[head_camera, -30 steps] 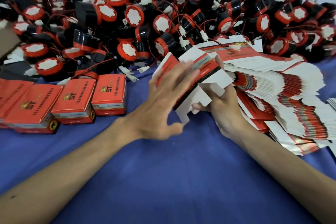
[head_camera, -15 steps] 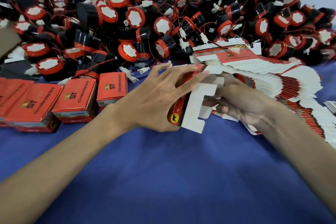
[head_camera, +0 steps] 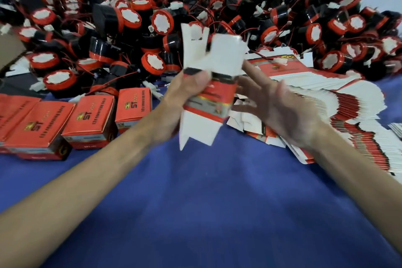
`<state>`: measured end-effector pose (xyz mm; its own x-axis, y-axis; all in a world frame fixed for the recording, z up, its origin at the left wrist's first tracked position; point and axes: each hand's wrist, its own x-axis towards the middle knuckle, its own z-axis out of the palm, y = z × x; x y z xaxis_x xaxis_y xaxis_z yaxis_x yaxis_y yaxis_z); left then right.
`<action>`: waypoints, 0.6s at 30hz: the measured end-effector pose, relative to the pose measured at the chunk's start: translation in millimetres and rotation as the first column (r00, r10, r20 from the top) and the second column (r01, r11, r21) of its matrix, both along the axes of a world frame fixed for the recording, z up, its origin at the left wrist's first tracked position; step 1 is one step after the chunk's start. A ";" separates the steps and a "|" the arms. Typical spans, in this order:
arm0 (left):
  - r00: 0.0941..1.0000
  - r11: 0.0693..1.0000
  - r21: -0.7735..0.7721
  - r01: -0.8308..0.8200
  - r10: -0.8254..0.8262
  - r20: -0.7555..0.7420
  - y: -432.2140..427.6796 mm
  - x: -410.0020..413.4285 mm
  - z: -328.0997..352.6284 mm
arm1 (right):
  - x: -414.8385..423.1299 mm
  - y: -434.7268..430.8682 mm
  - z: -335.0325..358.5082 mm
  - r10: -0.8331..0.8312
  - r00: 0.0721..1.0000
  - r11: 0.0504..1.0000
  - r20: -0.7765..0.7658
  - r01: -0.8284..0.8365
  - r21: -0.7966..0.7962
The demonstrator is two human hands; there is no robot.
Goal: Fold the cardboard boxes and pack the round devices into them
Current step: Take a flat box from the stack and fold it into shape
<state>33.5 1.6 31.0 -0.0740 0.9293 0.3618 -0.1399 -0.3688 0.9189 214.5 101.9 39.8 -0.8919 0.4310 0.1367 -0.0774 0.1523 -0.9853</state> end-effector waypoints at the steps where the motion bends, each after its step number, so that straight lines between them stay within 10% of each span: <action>1: 0.997 0.999 -0.016 0.050 -0.049 0.052 -2.2 -0.5 -1.2 | -8.3 -5.2 -4.6 -0.010 1.000 0.999 -0.028 0.009 -0.041; 9: 0.966 0.973 -0.210 -0.093 0.139 0.217 2.7 10.5 -14.8 | -36.5 -34.5 -30.9 -0.440 0.876 0.828 -0.196 0.312 -0.465; 12: 0.893 0.883 -0.179 -0.435 0.449 0.045 8.2 -2.7 -13.9 | -38.7 -31.1 -31.5 -0.582 0.795 0.802 -0.173 0.525 -0.284; 15: 0.917 0.912 -0.113 -0.393 0.381 -0.120 9.7 -1.3 -13.0 | -42.1 -32.9 -33.5 -0.588 0.793 0.808 -0.160 0.587 -0.057; 18: 0.914 0.908 -0.180 -0.377 0.334 -0.230 13.7 5.4 -18.1 | -42.5 -35.7 -41.9 -0.512 0.854 0.853 -0.088 0.494 -0.169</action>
